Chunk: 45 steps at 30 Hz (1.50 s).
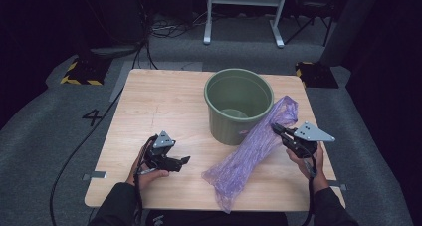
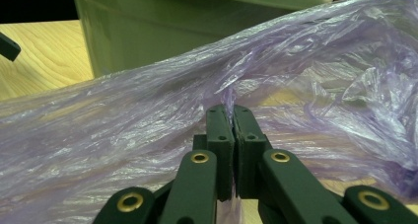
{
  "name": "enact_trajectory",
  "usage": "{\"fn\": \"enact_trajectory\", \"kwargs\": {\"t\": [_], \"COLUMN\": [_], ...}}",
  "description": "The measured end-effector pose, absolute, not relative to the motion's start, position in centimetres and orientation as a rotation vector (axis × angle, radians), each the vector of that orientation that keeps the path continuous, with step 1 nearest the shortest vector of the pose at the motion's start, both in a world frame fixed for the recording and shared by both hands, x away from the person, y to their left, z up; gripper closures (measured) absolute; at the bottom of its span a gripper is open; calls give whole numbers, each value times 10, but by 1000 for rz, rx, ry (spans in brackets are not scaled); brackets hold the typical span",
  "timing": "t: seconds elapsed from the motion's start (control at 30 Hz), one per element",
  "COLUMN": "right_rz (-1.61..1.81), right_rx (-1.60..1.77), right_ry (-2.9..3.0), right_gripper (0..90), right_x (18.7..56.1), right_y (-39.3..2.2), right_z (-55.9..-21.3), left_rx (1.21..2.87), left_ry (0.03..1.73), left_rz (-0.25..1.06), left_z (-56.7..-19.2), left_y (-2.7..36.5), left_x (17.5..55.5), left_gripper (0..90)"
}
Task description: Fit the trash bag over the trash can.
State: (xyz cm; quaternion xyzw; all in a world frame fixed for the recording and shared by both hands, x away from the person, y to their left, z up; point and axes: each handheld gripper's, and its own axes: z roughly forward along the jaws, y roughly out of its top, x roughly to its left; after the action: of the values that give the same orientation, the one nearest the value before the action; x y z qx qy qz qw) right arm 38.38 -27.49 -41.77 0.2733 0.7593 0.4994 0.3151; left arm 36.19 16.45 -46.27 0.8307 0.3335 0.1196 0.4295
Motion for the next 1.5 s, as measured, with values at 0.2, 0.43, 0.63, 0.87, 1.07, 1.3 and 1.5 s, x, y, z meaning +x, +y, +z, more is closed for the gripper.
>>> {"fn": "enact_trajectory", "kwargs": {"t": [0.2, 0.43, 0.63, 0.87, 1.07, 1.3, 1.5], "right_rz": [1336, 1344, 1340, 1347, 1360, 1391, 1414], "right_rx": [691, 662, 601, 526, 429, 329, 242], "right_ry": [1979, 1960, 1952, 1933, 1925, 1917, 1917], "right_gripper": [882, 883, 883, 883, 882, 882, 881], "right_x": [382, 378, 375, 366, 355, 349, 345], "right_y": [-271, -267, -256, -243, -231, -219, -208], "right_z": [-409, -400, -388, -378, -369, -358, -351], "left_rx": [2014, 2065, 2150, 2218, 2233, 2200, 2171], "left_ry": [672, 537, 482, 443, 440, 472, 489], "left_rz": [297, 269, 252, 183, 176, 201, 254], "left_z": [-423, -407, -413, -427, -436, -441, -438], "left_y": [129, 88, 56, 28, 11, 5, 9], "left_x": [344, 337, 342, 349, 355, 363, 364], "left_gripper": [173, 164, 164, 169, 177, 247, 401]}}
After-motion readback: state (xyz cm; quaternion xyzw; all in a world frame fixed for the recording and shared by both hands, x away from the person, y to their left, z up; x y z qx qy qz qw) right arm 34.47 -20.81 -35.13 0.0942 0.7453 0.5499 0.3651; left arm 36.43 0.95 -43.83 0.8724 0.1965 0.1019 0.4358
